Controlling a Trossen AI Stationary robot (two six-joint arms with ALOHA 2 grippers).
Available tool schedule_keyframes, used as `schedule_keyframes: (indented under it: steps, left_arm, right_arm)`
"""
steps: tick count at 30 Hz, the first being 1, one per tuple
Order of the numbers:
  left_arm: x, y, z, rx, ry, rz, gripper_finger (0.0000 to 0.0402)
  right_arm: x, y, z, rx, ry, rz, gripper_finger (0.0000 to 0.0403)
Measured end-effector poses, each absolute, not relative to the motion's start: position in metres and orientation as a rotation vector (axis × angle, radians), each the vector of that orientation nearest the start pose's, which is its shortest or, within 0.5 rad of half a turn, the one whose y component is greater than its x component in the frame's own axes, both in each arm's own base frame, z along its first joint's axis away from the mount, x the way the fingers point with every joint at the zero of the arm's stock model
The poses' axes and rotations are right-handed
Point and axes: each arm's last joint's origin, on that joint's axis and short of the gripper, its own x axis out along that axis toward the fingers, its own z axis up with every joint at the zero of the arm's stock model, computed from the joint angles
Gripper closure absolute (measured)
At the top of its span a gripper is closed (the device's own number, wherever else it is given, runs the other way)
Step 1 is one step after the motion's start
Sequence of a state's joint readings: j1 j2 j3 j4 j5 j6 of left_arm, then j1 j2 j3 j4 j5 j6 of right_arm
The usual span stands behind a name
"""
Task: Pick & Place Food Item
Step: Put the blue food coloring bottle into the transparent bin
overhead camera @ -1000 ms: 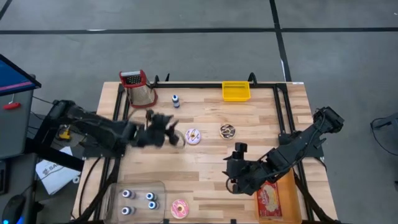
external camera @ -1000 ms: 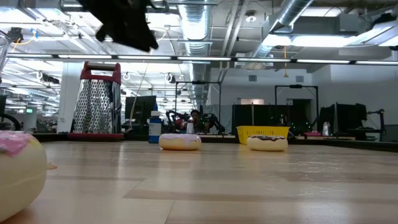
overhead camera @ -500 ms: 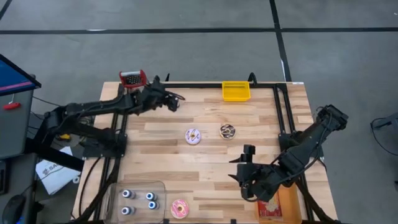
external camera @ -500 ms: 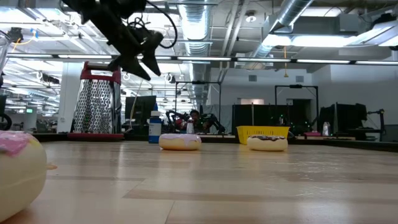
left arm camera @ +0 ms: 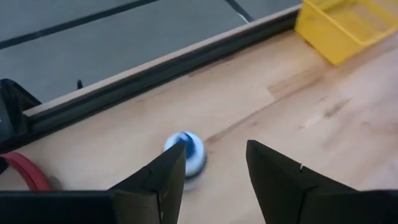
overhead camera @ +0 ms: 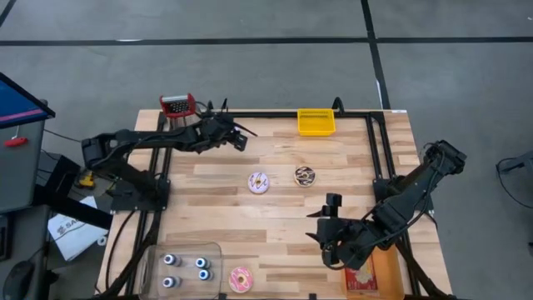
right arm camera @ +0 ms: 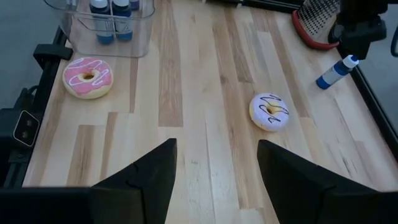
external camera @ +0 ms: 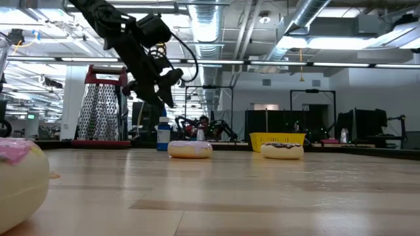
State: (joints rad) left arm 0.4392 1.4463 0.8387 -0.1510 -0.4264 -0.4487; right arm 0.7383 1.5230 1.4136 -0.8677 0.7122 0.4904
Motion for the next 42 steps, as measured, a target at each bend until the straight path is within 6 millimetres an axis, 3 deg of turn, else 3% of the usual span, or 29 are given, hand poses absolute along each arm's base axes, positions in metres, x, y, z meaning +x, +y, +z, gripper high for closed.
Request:
schedule_keyframes:
  steps: [7, 25, 29, 34, 42]
  left_arm:
    - [0.257, 0.147, 0.201, -0.411, 0.599, 1.025, 0.0246]
    - [0.26, 0.149, 0.193, -0.417, 0.621, 1.02, 0.0288]
    - [0.26, 0.149, 0.193, -0.421, 0.62, 1.023, 0.0313]
    - [0.26, 0.149, 0.193, -0.418, 0.617, 1.024, 0.0379]
    - [0.261, 0.145, 0.198, -0.41, 0.613, 0.98, 0.038]
  right_arm:
    - [0.239, 0.192, 0.325, -0.193, 0.716, -0.155, 0.0187]
    - [0.233, 0.2, 0.326, -0.211, 0.689, -0.155, 0.0187]
    - [0.231, 0.202, 0.326, -0.217, 0.684, -0.151, 0.0187]
    - [0.23, 0.202, 0.326, -0.218, 0.683, -0.151, 0.0187]
    - [0.229, 0.201, 0.325, -0.207, 0.693, -0.164, 0.0187]
